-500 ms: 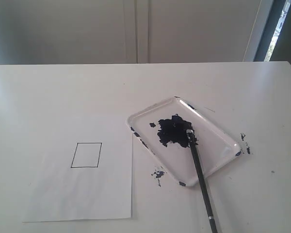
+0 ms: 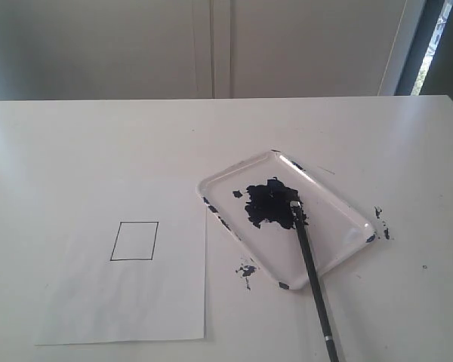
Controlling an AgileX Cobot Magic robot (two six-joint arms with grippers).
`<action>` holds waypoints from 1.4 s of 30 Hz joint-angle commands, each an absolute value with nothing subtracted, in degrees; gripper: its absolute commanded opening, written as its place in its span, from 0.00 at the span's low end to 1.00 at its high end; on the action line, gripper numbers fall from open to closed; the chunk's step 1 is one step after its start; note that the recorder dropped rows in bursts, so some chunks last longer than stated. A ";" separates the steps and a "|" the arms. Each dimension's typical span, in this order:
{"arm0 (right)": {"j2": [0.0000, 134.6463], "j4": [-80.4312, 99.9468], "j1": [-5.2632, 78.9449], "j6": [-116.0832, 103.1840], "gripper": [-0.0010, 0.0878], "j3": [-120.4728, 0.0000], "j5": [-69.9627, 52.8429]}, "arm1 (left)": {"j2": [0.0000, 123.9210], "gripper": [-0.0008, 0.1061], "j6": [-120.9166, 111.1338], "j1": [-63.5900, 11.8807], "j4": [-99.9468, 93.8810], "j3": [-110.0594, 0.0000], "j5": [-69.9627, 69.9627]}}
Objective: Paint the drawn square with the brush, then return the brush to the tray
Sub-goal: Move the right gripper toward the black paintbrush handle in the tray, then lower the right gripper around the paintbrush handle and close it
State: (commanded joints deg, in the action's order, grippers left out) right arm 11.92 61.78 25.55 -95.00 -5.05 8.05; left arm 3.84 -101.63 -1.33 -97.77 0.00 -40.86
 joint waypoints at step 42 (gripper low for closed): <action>78.38 81.71 19.63 -94.61 0.09 -20.94 23.87 | 3.84 0.01 -101.63 -1.33 -97.77 0.00 -40.86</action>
